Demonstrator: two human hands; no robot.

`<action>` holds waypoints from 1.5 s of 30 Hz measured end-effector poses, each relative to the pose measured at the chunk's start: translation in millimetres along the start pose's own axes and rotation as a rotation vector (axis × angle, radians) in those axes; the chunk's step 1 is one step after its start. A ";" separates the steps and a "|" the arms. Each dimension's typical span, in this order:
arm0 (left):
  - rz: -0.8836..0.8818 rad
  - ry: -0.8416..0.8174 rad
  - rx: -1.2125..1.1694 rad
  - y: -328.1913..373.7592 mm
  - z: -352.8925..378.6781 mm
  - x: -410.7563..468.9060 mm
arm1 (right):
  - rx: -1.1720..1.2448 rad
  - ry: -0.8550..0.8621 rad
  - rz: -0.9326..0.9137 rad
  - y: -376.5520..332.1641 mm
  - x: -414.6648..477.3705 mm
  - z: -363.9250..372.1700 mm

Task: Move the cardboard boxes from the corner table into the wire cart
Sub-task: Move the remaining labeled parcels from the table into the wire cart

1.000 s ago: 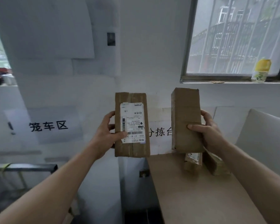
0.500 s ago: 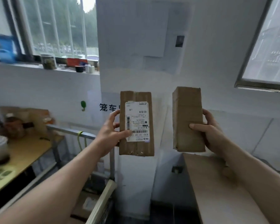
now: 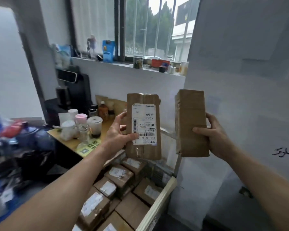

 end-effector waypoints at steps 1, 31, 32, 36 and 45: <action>0.000 0.024 -0.008 -0.7 -14.7 -6.4 | 0.015 -0.027 0.002 4.5 6.9 15.9; -0.154 0.920 -0.029 -107.4 -180.1 -225.8 | 0.226 -0.704 0.215 136.7 2.2 329.9; -0.159 0.938 -0.024 -114.1 -182.3 -235.9 | 0.233 -0.717 0.226 140.1 -6.1 337.5; -0.214 0.991 -0.079 -142.2 -196.8 -274.6 | 0.238 -0.784 0.243 150.5 -40.9 370.2; -0.370 0.970 -0.206 -213.2 -257.8 -345.2 | 0.166 -0.868 0.316 175.6 -119.9 449.8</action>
Point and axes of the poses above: each hand's wrist, its own x-axis towards the middle knuckle, its own z-axis out of the palm, y = z × x, the point moved 3 cm from there along x, towards the middle knuckle, and after that the axes turned 15 degrees about -z, right-handed, at the moved point
